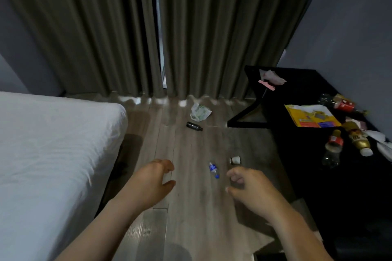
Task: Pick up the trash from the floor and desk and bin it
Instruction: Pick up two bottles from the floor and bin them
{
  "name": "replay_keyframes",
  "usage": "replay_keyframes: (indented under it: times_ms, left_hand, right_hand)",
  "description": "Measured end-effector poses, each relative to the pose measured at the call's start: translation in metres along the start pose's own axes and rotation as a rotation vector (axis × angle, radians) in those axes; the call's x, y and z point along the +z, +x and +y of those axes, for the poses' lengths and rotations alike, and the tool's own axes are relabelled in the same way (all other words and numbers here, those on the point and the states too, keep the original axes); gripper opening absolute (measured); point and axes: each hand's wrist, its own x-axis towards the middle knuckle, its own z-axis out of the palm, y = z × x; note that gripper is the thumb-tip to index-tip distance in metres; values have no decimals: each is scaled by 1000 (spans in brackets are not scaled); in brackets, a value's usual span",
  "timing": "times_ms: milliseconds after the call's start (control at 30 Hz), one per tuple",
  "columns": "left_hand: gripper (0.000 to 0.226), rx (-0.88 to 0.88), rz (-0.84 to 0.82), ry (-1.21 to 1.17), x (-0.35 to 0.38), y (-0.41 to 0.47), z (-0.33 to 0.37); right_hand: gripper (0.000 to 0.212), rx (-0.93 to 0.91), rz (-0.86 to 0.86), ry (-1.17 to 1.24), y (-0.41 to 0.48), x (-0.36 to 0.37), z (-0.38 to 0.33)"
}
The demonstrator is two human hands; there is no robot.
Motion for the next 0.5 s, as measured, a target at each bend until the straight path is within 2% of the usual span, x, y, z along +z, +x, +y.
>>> replay_keyframes:
  times_ms: [233,500]
  left_hand:
    - [41,42,-49,7,-16,79,-19]
    - [39,92,-55,83,-45,203,-30]
  right_hand:
    - [25,111,16,27,69,-5,0]
    - [30,119,29,79,197,-29,18]
